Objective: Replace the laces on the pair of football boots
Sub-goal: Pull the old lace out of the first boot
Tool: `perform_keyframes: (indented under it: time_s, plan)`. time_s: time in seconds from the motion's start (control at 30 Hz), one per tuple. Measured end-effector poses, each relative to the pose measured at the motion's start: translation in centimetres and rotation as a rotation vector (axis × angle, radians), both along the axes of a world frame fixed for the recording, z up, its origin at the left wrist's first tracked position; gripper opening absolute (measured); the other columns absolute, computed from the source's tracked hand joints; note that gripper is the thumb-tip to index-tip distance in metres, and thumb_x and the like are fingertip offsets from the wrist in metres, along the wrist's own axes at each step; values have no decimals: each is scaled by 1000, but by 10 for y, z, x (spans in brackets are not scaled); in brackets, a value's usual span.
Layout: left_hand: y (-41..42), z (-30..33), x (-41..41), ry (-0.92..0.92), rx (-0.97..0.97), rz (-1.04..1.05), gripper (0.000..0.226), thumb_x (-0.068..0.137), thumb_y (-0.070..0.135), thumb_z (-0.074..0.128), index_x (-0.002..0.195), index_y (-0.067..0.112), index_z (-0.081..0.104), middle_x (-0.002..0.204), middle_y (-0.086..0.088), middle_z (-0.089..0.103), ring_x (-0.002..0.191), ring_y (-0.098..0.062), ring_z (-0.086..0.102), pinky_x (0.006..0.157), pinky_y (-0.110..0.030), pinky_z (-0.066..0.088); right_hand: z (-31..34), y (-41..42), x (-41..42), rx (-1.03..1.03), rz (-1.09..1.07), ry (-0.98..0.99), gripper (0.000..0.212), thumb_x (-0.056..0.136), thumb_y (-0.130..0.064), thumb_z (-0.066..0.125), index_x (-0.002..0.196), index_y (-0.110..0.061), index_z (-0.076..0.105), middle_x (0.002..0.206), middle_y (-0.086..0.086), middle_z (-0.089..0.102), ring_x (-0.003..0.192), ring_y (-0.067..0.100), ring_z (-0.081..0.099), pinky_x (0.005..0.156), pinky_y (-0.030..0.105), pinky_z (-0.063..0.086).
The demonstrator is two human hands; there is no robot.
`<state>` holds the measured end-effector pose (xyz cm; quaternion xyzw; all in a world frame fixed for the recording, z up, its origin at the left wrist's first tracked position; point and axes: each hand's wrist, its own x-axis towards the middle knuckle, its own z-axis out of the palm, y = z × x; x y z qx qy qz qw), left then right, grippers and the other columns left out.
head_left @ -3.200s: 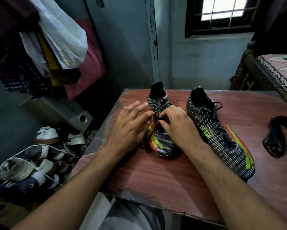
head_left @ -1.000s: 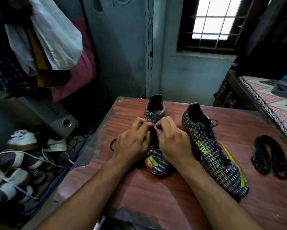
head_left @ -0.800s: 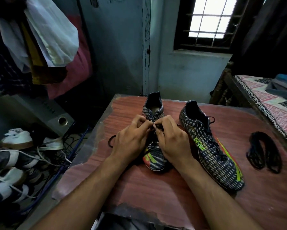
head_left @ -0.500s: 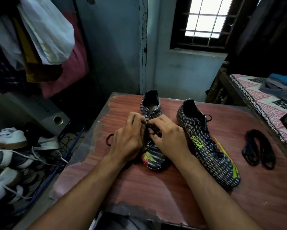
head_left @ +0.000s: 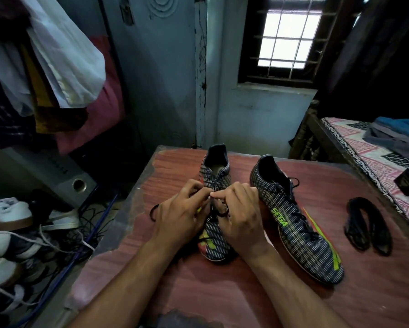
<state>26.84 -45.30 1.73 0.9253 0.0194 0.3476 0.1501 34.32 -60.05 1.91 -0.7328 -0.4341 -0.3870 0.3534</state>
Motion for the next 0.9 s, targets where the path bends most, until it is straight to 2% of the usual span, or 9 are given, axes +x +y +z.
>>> perform_keyframes:
  time_s: [0.1, 0.2, 0.3, 0.37, 0.43, 0.53, 0.6, 0.73, 0.9]
  plan:
    - [-1, 0, 0, 34, -3, 13, 25, 95, 43, 49, 115, 33, 59, 119, 14, 50, 72, -20, 67, 49, -32, 49, 0, 0, 0, 1, 33, -15, 18, 100, -20, 60, 92, -8, 71, 82, 4, 56, 73, 24, 50, 70, 39, 39]
    - [-3, 2, 0, 28, -50, 41, 18, 99, 43, 43, 110, 32, 52, 113, 13, 49, 71, -20, 63, 50, -30, 43, -4, 0, 4, -28, 75, 59, 13, 95, -24, 69, 91, -11, 70, 83, -1, 57, 74, 21, 51, 68, 39, 41]
    - [-5, 4, -2, -21, -189, 23, 16, 102, 41, 36, 109, 32, 46, 110, 15, 45, 82, -14, 57, 56, -29, 42, -7, -1, 7, -20, 51, 148, 19, 90, -32, 75, 90, -14, 68, 84, -12, 50, 75, 17, 50, 68, 38, 43]
    - [-5, 4, -3, -69, -234, 12, 16, 104, 41, 35, 109, 30, 45, 108, 15, 45, 83, -12, 56, 58, -28, 42, -9, -2, 9, -21, 3, 188, 20, 86, -32, 79, 91, -16, 68, 85, -8, 52, 78, 18, 50, 70, 39, 45]
    - [-6, 5, -5, -85, -217, -17, 18, 105, 43, 35, 109, 29, 46, 107, 15, 46, 79, -12, 58, 56, -28, 43, -10, -3, 12, -31, -21, 229, 20, 84, -30, 79, 97, -18, 71, 87, -6, 54, 81, 20, 51, 73, 42, 47]
    - [-6, 5, -6, -91, -141, -57, 18, 105, 44, 37, 112, 30, 47, 108, 14, 49, 71, -19, 63, 48, -35, 50, -10, -2, 14, -60, 8, 234, 25, 86, -31, 74, 110, -21, 75, 86, -11, 45, 80, 18, 49, 73, 41, 47]
    - [-6, 4, -5, -87, -103, -71, 19, 105, 45, 40, 114, 31, 48, 110, 14, 51, 71, -19, 65, 46, -37, 52, -11, 0, 14, -63, 28, 231, 19, 88, -29, 70, 103, -21, 77, 82, -10, 45, 78, 17, 47, 69, 42, 46]
    - [-4, 3, -2, 19, -112, -73, 39, 95, 39, 51, 133, 35, 49, 123, 15, 52, 85, -15, 70, 58, -38, 58, -7, -2, 12, -18, 61, 209, 11, 95, -20, 64, 99, -16, 73, 82, -3, 51, 76, 21, 48, 67, 45, 45]
    - [-3, 1, 4, 48, 13, 11, 25, 99, 43, 47, 121, 36, 56, 118, 15, 54, 77, -17, 64, 51, -31, 46, -4, -3, 10, 16, 106, 187, 9, 99, -13, 65, 104, -12, 73, 82, -1, 54, 74, 21, 49, 68, 43, 44]
